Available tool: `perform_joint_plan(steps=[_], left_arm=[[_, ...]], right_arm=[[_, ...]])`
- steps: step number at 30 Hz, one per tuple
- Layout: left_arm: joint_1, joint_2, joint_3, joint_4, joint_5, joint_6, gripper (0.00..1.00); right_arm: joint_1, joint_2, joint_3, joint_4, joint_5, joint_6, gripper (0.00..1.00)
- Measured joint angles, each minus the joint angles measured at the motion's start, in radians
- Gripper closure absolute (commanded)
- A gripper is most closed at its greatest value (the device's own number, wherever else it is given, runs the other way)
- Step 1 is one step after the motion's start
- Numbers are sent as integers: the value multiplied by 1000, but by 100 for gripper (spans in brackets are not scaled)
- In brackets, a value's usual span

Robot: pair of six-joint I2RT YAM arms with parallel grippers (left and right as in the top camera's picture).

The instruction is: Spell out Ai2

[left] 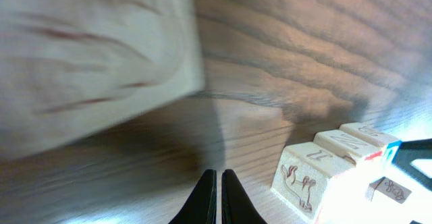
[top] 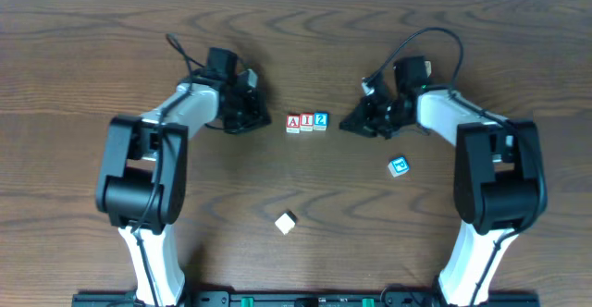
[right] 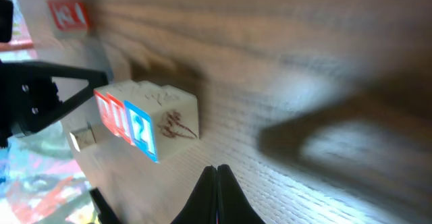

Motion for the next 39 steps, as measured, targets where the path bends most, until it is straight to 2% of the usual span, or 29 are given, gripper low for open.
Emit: perform_joint_plan(steps=[3,7,14,17,21,22,23,24,25,26,32,39], left_arm=[[30,-96,0,-32,-21,41,94],[39,-292,4,-113,-53,105,94],[37,-605,4,-406,-97,222,94],[5,-811,-58,-431,-145,230,94],[-100,-1148,-253,-447,-207,192,94],[-121,-1223,-296,-446,-220,176,94],[-135,-1279,-332,-446,-230,161,91],[-144,-1323,-360,-448,-235,148,71],[-152,-1359,-382,-449,-245,138,29],[-155,-1386,-394,-448,-248,120,5],[-158,-1467,-402,-441,-256,28,5],[-158,-1467,-402,-441,-256,-11,5]], right_arm=[[-5,-28,70,-126,64,-29,99],[-1,-172,115,-245,168,-60,98],[5,-588,126,-523,310,-141,98],[10,-819,86,-589,343,-186,98],[16,-1153,-63,-656,359,-220,99],[16,-1228,-100,-667,360,-226,93],[18,-1308,-138,-676,362,-227,70],[18,-1360,-165,-686,365,-225,40],[18,-1409,-188,-690,366,-226,10],[18,-1452,-206,-696,369,-226,1],[18,-1607,-222,-708,373,-226,1],[18,-1624,-223,-712,375,-226,1]])
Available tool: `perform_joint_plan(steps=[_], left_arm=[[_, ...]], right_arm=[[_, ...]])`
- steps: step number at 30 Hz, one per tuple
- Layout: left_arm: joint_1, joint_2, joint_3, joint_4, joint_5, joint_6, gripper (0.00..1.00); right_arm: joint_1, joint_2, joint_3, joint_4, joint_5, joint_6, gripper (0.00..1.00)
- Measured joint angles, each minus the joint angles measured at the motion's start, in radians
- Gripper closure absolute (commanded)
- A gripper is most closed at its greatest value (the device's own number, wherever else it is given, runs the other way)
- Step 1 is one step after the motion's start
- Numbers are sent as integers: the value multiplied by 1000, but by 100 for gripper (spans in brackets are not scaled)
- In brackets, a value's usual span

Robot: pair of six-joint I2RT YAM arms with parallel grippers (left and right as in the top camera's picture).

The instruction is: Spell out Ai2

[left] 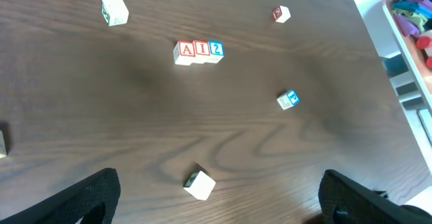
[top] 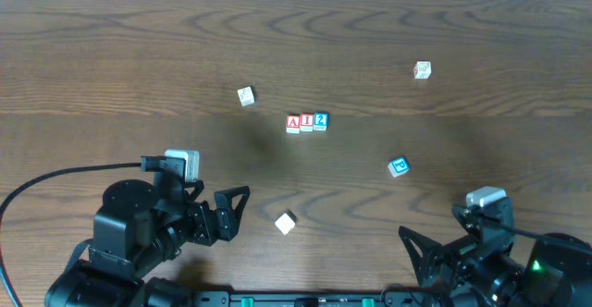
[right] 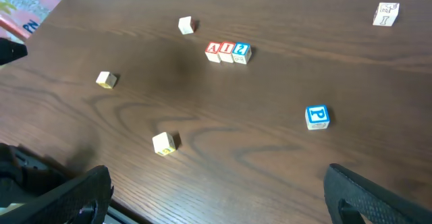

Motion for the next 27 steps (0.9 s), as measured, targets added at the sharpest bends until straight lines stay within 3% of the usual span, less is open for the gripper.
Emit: perform_joint_plan(steps=[12,17,22,27], left_arm=[[2,-2,0,-7,-16,2,5],[91,-90,-14,-84,-104,53,5],[166,-224,-177,56,-155,220,5],[200,-338,-431,222,-181,304,5]], right_arm=[[0,0,0,0,0,0,1],[0,0,0,-1,0,0,1],[0,0,-1,0,0,0,1],[0,0,-2,-1,1,0,1]])
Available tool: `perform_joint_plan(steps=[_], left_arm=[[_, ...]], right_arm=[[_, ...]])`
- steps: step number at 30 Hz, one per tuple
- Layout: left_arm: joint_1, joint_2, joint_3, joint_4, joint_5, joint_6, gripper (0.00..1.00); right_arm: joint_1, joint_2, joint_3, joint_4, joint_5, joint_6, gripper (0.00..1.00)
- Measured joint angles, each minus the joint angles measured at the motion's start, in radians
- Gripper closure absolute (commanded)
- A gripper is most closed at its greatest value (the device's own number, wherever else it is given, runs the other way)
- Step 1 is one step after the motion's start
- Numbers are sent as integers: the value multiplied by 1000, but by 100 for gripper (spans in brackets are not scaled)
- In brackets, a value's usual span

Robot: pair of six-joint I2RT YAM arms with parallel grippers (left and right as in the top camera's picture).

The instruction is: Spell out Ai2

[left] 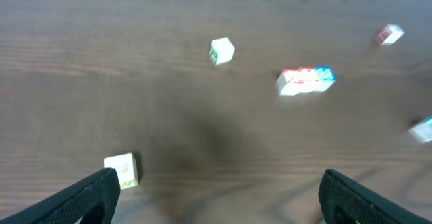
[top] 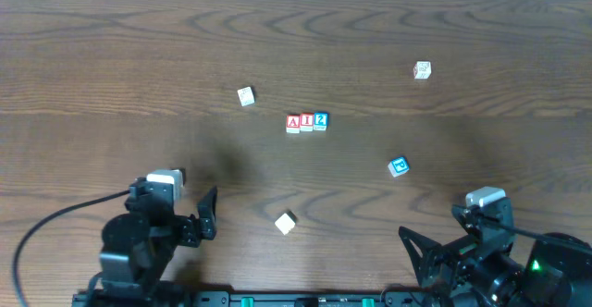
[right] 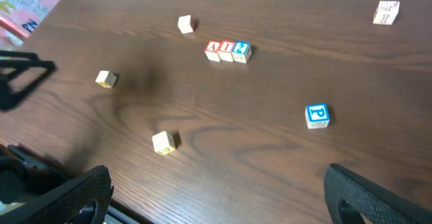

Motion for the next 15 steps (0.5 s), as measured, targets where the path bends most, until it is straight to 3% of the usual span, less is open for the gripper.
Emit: perform_joint_plan(steps=[6,15], left_arm=[[31,-106,-199,88,-20,14,5],[55,-214,-285,96,-71,3,5]], right_arm=[[0,0,0,0,0,0,1],[0,0,0,0,0,0,1]])
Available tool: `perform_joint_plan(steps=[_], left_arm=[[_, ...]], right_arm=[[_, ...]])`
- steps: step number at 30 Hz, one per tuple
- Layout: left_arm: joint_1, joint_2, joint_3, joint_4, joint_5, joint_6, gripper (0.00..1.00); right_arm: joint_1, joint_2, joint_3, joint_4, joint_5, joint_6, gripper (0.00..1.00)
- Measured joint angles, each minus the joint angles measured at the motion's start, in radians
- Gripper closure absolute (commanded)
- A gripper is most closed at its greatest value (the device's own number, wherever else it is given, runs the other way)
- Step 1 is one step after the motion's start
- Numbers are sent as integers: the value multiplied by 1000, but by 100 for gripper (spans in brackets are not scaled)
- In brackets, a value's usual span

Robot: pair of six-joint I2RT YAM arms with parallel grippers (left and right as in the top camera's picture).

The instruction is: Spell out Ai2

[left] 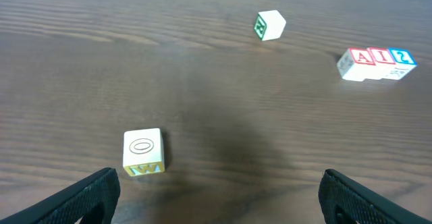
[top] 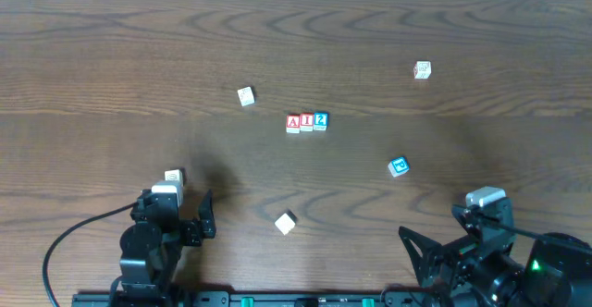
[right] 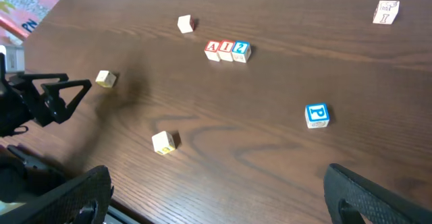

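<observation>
Three blocks reading A, I, 2 (top: 306,122) stand touching in a row at the table's middle, also seen as the row (left: 376,62) and the row (right: 228,50) from the wrists. The A and I are red, the 2 blue. My left gripper (top: 199,219) sits folded back at the front left, open, with nothing between its fingers (left: 88,197). My right gripper (top: 416,247) rests at the front right, open and holding nothing, its fingers (right: 358,190) wide apart. Both are far from the row.
Loose blocks lie scattered: a yellow W block (left: 143,152) just ahead of the left gripper, a green-lettered one (left: 270,25) left of the row, a blue P block (right: 316,115), a pale block (right: 164,142) near the front, another block (top: 422,69) at far right.
My left arm has drawn in closer to the front edge and its camera now looks lower across the table, uncovering the yellow W block. The right arm and all blocks are unmoved.
Both grippers were shut and low on either side of the A I 2 row. Then both arms were back at the front edge with grippers open, the row standing alone. The left arm then turned and settled further back.
</observation>
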Motion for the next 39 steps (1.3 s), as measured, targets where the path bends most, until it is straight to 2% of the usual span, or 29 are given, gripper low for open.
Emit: perform_joint_plan(steps=[39], left_arm=[[0,-28,-13,-2,-21,7,5]], right_arm=[[0,0,0,1,4,-4,1]])
